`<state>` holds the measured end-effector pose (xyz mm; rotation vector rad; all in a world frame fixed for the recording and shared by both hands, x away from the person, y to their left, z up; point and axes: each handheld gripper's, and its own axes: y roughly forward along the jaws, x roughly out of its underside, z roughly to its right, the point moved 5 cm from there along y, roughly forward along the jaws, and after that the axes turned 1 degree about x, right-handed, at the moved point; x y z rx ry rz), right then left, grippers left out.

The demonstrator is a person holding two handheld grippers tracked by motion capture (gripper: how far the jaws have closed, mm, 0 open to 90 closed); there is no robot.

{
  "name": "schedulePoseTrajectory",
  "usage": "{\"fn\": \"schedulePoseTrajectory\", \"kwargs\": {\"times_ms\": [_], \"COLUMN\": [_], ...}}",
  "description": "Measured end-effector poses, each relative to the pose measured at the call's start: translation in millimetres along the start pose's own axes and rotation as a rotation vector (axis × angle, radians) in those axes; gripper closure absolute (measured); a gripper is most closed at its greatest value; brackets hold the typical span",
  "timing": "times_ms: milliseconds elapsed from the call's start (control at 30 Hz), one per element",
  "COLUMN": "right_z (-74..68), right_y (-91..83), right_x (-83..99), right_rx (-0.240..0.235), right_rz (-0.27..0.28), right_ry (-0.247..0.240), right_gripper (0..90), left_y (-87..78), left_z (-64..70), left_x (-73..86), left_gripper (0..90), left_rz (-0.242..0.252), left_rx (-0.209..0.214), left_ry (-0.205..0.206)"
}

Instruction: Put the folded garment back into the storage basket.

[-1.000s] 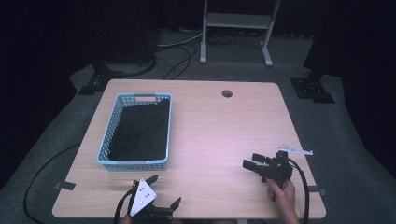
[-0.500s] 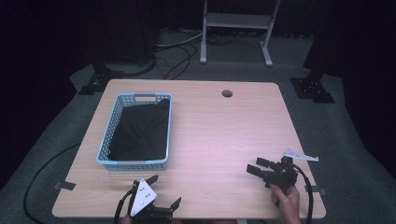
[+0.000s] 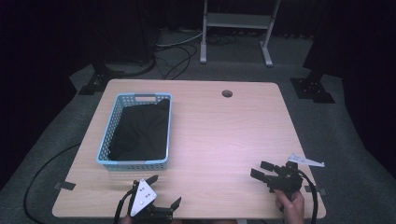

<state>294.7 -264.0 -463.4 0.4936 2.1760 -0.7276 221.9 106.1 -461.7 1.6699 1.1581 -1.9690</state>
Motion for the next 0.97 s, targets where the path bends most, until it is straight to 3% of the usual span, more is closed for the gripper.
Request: {"fn": "schedulePoseTrajectory", "kwargs": {"times_ms": [433,967], "right_z": [-3.2,-10.5], "right_y": [-7.7,-15.7], "right_x": [6.8,11.2], "right_rx": [0.017,0.004], "right_rz": [-0.016,0.025], "right_ry": [-0.025,-0.038], "right_gripper": [12.2,12.1], "left_y": [0.5,0.6], "left_z": [-0.6,1.2], "left_x": [0.2,-0.2], "left_gripper": [0.0,0.0], "left_rz": [-0.003,-0.001], "left_rx": [0.0,0.007], "left_ry": [-0.002,0.001]}}
